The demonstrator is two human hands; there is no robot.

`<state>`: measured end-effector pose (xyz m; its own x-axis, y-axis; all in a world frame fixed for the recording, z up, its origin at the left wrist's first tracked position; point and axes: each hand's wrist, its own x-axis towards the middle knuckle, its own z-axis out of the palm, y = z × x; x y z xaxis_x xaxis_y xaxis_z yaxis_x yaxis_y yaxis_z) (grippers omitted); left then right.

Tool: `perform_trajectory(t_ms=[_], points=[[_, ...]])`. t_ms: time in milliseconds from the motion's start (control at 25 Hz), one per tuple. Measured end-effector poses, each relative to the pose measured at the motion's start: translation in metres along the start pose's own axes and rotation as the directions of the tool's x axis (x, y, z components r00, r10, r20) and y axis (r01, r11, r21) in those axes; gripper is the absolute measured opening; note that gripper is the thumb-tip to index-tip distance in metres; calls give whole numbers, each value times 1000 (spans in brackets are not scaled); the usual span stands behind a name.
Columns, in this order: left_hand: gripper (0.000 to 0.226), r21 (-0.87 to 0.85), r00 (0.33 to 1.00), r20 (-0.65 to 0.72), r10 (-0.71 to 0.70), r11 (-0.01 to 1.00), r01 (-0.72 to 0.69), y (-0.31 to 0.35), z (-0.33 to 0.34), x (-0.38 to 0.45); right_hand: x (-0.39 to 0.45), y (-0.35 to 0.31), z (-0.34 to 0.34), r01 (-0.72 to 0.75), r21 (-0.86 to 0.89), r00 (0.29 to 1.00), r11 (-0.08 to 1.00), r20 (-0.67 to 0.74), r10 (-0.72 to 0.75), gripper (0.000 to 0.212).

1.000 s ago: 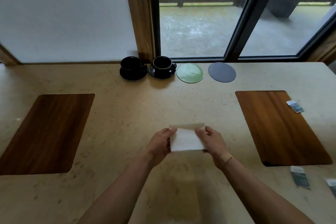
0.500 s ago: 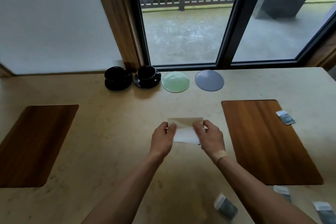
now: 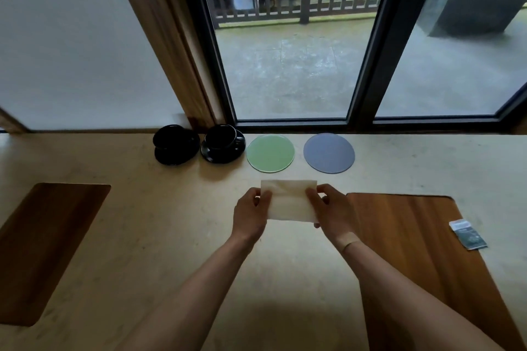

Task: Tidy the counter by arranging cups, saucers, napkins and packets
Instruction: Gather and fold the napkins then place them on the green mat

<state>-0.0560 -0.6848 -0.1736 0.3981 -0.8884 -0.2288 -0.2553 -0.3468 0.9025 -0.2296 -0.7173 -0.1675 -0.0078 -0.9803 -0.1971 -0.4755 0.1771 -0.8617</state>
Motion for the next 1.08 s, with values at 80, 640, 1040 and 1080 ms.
perform_trajectory(t_ms=[80, 640, 1040, 1080], points=[[25, 3, 1000, -21, 3, 1000, -3, -3, 2, 24, 23, -2, 10, -1, -4, 1000, 1000, -21, 1, 22], [17, 117, 998, -12, -57, 991, 58, -29, 1, 205, 188, 2, 88, -101, 1, 994, 995, 37, 101, 26], [11, 184, 968, -248, -31, 980, 78, -27, 26, 230, 238, 6, 100, -87, -168, 996, 982, 9, 89, 31], [9, 208, 962, -272, -21, 975, 80, -27, 28, 229, 239, 7, 100, -79, -196, 996, 977, 14, 83, 34]])
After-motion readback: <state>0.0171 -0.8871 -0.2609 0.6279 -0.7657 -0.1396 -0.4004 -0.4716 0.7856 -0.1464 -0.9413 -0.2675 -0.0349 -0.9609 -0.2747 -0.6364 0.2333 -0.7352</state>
